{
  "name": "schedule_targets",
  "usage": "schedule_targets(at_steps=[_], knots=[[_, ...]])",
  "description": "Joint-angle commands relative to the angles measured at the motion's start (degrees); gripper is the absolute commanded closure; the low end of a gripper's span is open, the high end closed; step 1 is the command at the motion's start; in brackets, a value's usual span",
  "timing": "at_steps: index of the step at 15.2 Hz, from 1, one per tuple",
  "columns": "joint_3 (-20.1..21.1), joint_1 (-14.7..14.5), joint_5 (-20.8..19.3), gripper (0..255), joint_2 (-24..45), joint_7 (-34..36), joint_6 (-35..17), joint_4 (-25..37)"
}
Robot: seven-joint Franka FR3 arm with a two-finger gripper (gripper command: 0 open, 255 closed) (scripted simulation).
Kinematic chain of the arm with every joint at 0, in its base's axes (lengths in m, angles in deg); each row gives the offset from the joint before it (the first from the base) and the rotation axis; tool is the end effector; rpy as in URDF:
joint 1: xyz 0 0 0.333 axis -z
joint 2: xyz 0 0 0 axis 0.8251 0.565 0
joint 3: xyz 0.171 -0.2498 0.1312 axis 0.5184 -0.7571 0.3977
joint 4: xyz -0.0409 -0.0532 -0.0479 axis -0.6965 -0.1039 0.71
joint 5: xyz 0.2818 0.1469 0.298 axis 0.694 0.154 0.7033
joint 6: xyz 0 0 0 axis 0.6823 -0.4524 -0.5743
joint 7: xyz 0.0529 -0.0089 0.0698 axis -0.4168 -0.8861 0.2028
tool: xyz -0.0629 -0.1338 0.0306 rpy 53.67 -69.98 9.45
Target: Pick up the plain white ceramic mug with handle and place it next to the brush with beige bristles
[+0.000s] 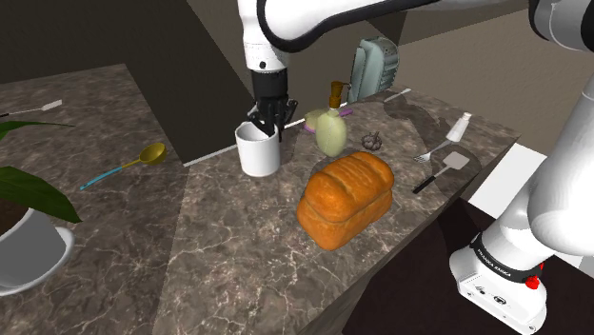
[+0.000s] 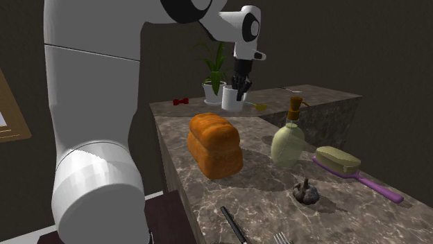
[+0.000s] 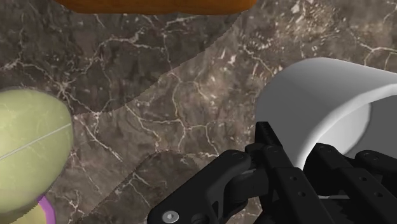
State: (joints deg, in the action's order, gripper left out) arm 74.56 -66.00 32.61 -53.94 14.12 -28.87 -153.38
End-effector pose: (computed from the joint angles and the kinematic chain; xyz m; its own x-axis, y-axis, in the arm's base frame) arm 0.5530 0.3562 0.4400 0.9948 0.0088 -0.1013 0.0062 -0.9997 -0.0254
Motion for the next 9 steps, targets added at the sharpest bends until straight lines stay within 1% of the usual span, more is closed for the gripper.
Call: schedule_targets(at_steps=[1, 6, 9], knots=[[0.04, -0.04, 0.06, 255, -0.15, 0.06, 1.65, 1.52], [0.13, -0.15, 0.10, 255, -0.24, 0.21, 5.26, 5.05], [-1.23, 2.78, 1.72, 255, -4.53, -4.10, 4.24, -0.13]])
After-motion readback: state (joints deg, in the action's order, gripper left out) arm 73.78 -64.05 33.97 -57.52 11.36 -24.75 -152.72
